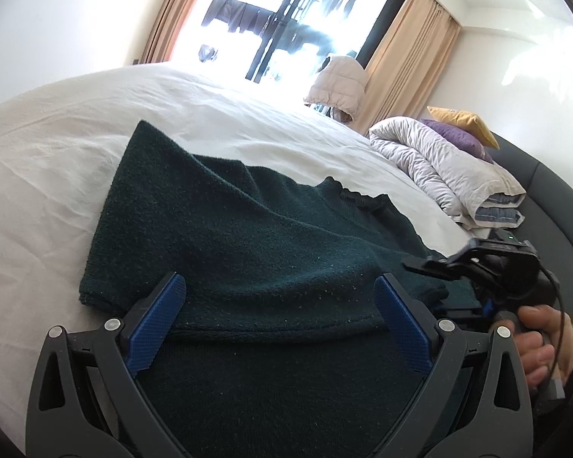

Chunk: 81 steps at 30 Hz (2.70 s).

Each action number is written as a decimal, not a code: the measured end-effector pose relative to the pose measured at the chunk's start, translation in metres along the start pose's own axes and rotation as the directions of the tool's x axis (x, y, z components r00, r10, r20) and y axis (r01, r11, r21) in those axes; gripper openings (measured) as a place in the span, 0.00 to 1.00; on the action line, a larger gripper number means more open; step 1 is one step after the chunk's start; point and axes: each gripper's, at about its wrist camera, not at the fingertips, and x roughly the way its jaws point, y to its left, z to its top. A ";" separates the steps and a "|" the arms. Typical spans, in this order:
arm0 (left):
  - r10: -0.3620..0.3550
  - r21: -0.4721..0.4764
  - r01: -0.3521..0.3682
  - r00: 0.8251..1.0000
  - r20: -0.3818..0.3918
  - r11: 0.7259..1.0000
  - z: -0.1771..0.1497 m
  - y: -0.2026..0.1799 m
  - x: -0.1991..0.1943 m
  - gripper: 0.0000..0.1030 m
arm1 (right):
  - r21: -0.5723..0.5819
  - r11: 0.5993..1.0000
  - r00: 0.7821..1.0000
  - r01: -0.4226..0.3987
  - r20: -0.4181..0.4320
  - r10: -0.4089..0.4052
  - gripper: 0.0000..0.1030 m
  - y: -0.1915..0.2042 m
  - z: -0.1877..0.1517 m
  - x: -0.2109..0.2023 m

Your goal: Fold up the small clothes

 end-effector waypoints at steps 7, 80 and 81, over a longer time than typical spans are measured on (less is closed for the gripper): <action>0.037 0.268 -0.070 0.992 0.124 0.961 -0.011 -0.054 -0.021 0.98 | -0.080 0.996 0.993 0.046 0.108 -0.037 0.10 0.009 0.007 -0.023; 0.372 0.232 -0.327 0.909 -0.189 0.916 0.027 0.003 0.069 0.10 | -0.164 0.938 0.921 0.304 0.300 -0.246 0.16 -0.021 0.011 -0.079; 0.368 0.226 -0.323 0.909 -0.195 0.919 0.028 0.004 0.068 0.10 | -0.157 0.942 0.925 0.296 0.293 -0.242 0.14 -0.022 0.012 -0.080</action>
